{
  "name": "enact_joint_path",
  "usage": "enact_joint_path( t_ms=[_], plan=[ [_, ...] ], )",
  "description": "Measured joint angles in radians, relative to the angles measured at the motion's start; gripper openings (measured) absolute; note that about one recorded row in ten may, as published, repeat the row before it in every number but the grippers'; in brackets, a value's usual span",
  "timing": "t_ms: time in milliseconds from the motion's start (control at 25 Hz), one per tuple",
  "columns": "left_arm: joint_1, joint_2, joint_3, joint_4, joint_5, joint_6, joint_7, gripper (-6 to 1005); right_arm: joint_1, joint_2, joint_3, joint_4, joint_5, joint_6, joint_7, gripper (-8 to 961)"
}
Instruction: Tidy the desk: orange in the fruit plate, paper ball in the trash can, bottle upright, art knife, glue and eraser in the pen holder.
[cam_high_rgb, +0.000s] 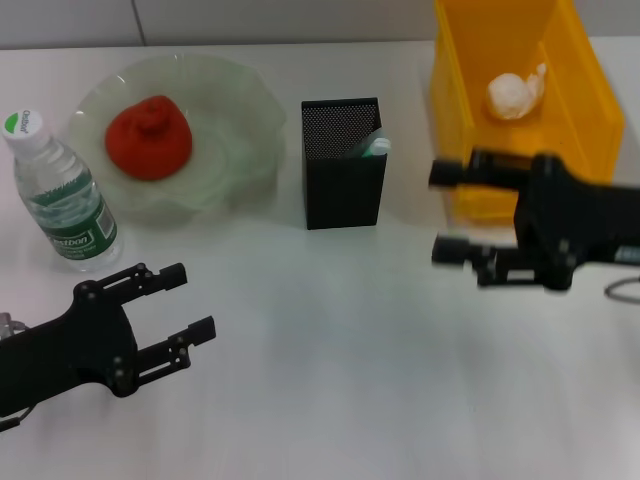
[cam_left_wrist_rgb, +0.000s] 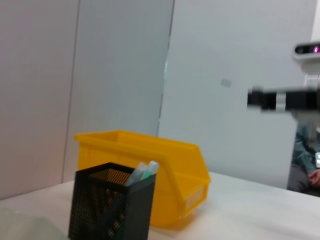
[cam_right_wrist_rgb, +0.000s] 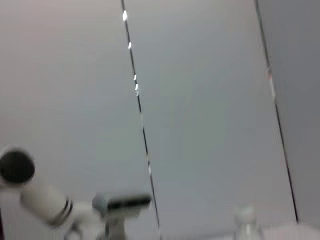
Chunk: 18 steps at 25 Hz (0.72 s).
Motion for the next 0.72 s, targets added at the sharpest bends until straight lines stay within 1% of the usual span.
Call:
enact_joint_path(
  t_ms=[160, 320, 440, 640, 720],
  plan=[
    [-0.005, 0.0, 0.004, -0.001, 0.001, 0.008, -0.004, 690, -0.019, 0.007, -0.007, 0.052, -0.055, 0.045, -0.073, 768],
    [-0.007, -0.003, 0.018, 0.002, 0.002, 0.009, -0.012, 690, -0.012, 0.013, -0.014, 0.121, -0.12, 0.114, -0.131, 768],
    [-0.011, -0.003, 0.026, 0.0, 0.002, 0.009, -0.012, 690, -0.011, 0.02, -0.014, 0.169, -0.129, 0.158, -0.192, 768],
    [-0.018, -0.006, 0.052, -0.005, 0.002, 0.007, -0.012, 690, -0.015, 0.032, -0.014, 0.206, -0.141, 0.203, -0.262, 768],
    [-0.021, -0.011, 0.065, -0.004, 0.002, 0.002, -0.012, 690, -0.012, 0.034, -0.016, 0.213, -0.148, 0.212, -0.27, 768]
  ],
)
